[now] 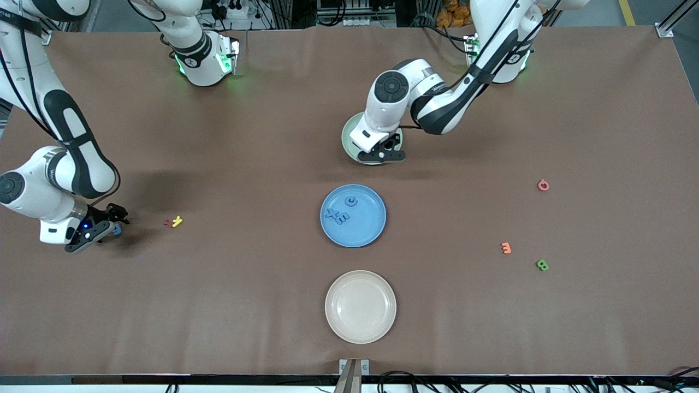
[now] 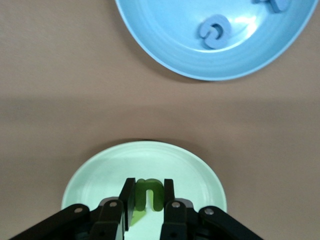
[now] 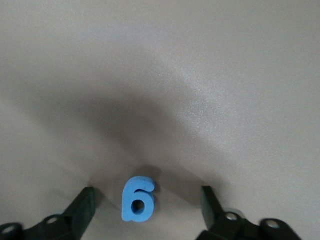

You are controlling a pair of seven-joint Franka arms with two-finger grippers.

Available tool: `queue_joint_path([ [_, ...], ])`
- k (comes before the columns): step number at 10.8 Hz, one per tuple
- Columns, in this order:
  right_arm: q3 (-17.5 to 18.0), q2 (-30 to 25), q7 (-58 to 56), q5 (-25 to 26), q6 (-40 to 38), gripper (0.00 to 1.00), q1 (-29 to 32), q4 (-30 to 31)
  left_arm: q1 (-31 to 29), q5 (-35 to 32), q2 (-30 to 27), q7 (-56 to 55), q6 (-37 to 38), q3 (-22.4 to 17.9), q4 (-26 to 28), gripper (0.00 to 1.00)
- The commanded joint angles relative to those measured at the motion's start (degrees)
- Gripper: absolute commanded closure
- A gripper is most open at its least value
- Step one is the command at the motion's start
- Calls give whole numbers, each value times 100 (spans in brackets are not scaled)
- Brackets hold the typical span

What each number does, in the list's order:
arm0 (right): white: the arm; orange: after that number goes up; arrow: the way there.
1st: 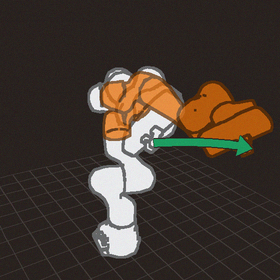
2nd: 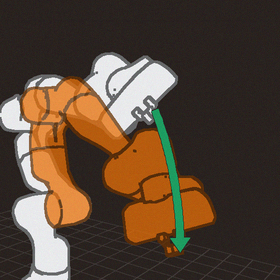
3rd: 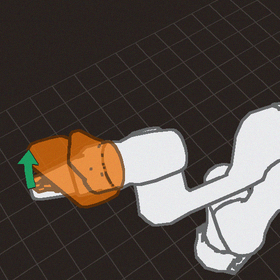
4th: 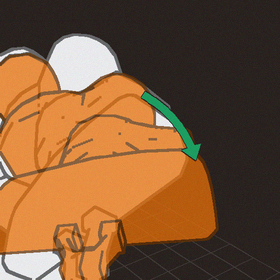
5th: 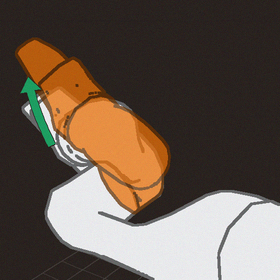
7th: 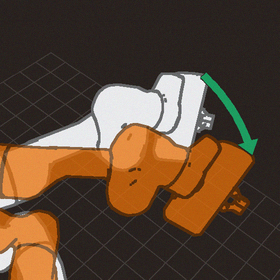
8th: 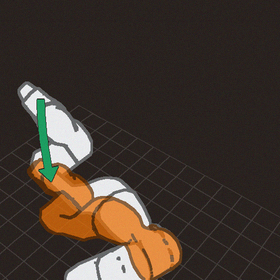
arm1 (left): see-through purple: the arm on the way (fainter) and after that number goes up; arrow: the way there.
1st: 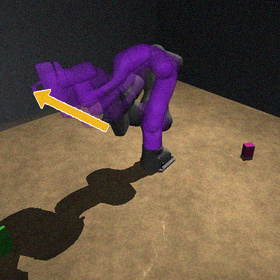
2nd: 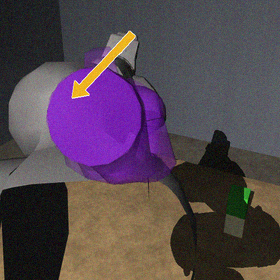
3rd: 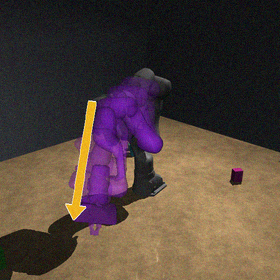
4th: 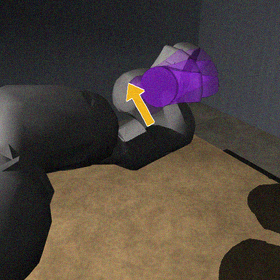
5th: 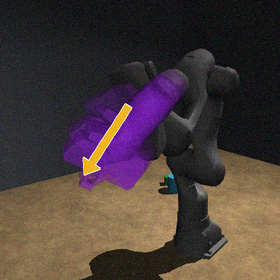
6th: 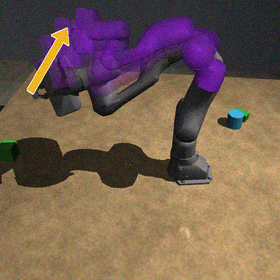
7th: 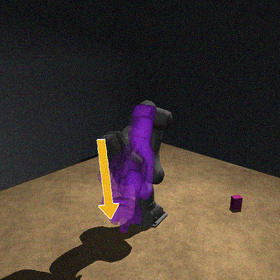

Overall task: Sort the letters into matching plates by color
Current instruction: 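Release the n on the green plate while the right gripper lowers to 6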

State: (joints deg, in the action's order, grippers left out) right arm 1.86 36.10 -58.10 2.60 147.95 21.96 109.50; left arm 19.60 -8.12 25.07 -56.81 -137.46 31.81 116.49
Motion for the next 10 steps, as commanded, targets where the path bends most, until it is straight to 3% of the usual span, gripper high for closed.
queue_joint_path([
  [1,60,-218,-96,83,84,39,54,229,219,-208,287,-287,-36,1,-179,100],
  [5,69,-244,-105,83,102,75,62,291,404,-673,551,-901,-45,1,-118,100],
  [9,69,-261,-35,83,24,85,45,282,501,-700,630,-1174,-36,88,-74,100],
  [10,69,-349,9,83,6,85,19,265,501,-700,630,-1184,-36,88,-74,76],
])
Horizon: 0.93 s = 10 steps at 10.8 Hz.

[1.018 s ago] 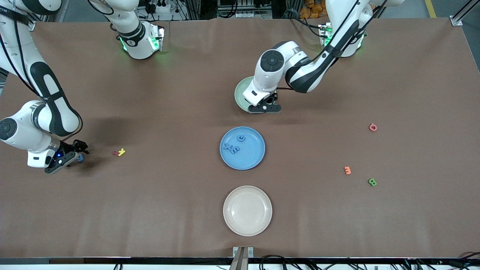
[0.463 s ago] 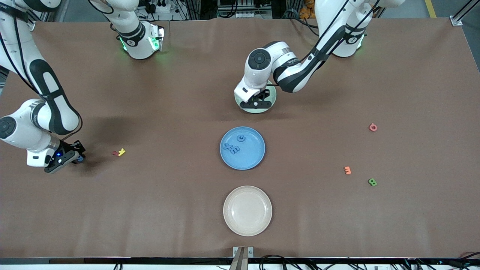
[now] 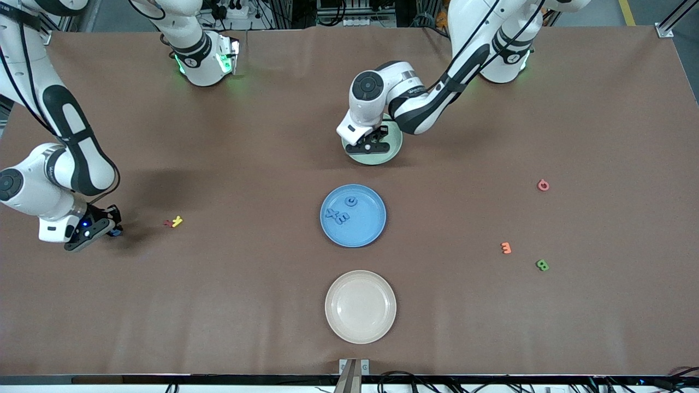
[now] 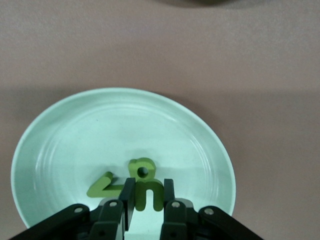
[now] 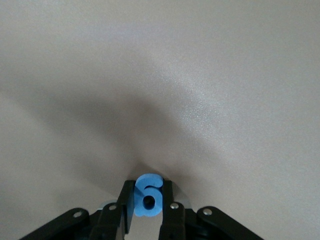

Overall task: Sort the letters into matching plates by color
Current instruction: 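Release the n on the green plate while the right gripper lowers to 6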

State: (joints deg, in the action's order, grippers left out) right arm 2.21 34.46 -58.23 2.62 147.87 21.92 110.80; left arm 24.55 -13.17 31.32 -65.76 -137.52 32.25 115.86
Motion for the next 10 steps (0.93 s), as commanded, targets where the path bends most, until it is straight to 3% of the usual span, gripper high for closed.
queue_joint_path([
  [1,33,-272,75,54,-12,85,-4,126,6,-204,-3,-332,-29,45,-11,1],
  [4,42,-606,1450,19,-1108,85,-433,-128,-186,-265,-204,-254,49,53,-37,0],
  [6,51,-721,2828,10,-1278,85,-889,-129,-555,-274,-616,78,347,53,-63,0],
  [8,60,-765,4034,-155,-1296,85,-1425,-146,-1231,-257,-1039,1366,742,71,-20,0],
  [10,51,-765,4800,-691,-1296,85,-2022,-216,-1794,-204,-1215,2406,893,71,-19,0],
])
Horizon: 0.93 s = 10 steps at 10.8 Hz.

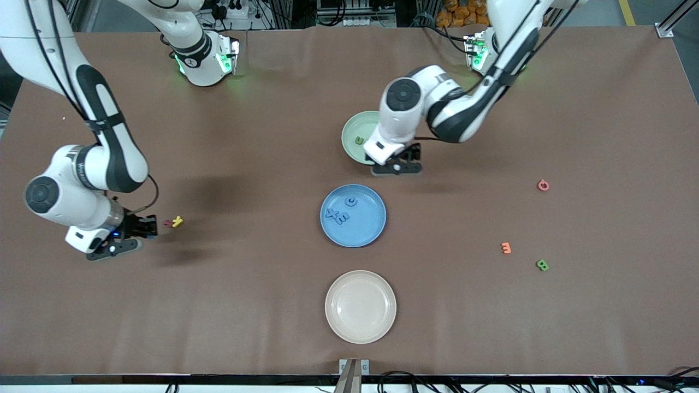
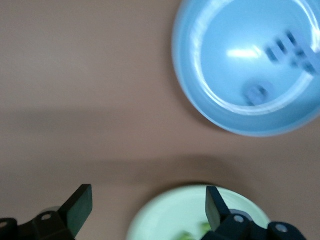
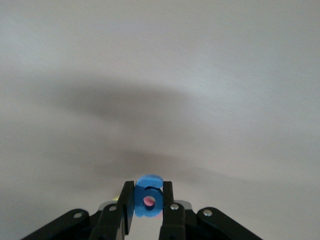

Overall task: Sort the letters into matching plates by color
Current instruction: 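Grasp the blue 6 with the right gripper while the left gripper moves away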

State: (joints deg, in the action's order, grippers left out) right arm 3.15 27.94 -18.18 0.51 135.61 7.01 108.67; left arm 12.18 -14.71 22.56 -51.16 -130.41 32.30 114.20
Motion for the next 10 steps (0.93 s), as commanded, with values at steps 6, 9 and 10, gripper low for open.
queue_joint_path([
  [6,-16,70,4143,-622,-79,85,-2579,-573,-2323,-40,-349,4160,165,5,138,0],
  [9,-16,325,5496,-631,-132,85,-3397,-995,-2826,-137,-104,6004,-281,-301,68,0],
  [10,-16,509,5849,-622,-132,85,-3652,-1267,-2827,-137,2,6865,-571,-599,59,0],
])
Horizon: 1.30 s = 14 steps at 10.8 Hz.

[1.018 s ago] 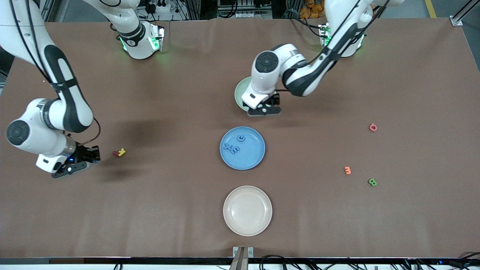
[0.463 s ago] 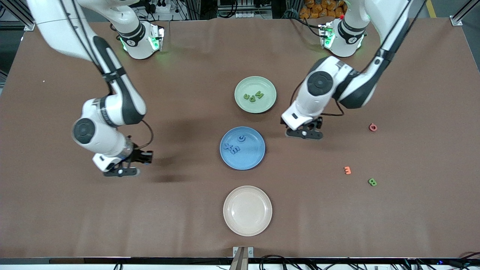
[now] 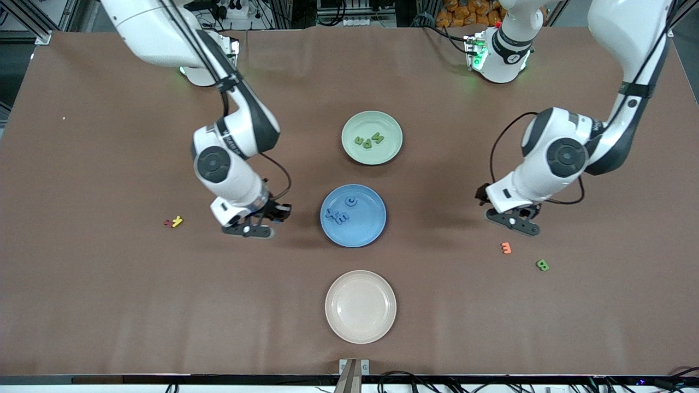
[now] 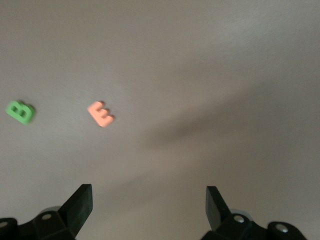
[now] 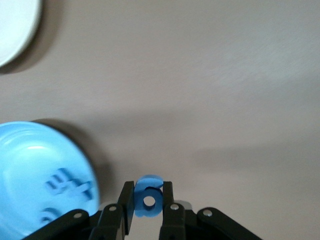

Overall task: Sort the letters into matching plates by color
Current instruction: 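Drop the 6 on the blue plate while the left gripper reaches green B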

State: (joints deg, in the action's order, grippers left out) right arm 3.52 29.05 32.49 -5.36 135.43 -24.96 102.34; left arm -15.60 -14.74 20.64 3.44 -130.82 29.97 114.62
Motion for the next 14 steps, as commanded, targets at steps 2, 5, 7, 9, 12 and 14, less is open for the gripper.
queue_joint_path([
  [2,191,916,1240,-27,-105,85,-615,-1371,-49,-64,317,2779,-935,-720,16,0],
  [5,210,1287,1339,-9,-43,85,-957,-1848,-66,337,589,4651,-1297,-1203,-124,0],
  [7,210,1471,1348,-9,-26,82,-1098,-2077,-66,970,835,5767,-1306,-1388,-404,0],
  [9,210,1543,1295,35,10,1,-1151,-2130,-92,1375,1055,6552,-1297,-1520,-686,0],
  [12,210,1490,1094,193,-87,0,-1073,-2113,-216,1735,1433,7124,-1280,-1530,-1108,0],
  [14,184,1394,621,202,-516,0,-828,-2087,-215,2009,1618,7223,-1262,-1556,-1249,0],
])
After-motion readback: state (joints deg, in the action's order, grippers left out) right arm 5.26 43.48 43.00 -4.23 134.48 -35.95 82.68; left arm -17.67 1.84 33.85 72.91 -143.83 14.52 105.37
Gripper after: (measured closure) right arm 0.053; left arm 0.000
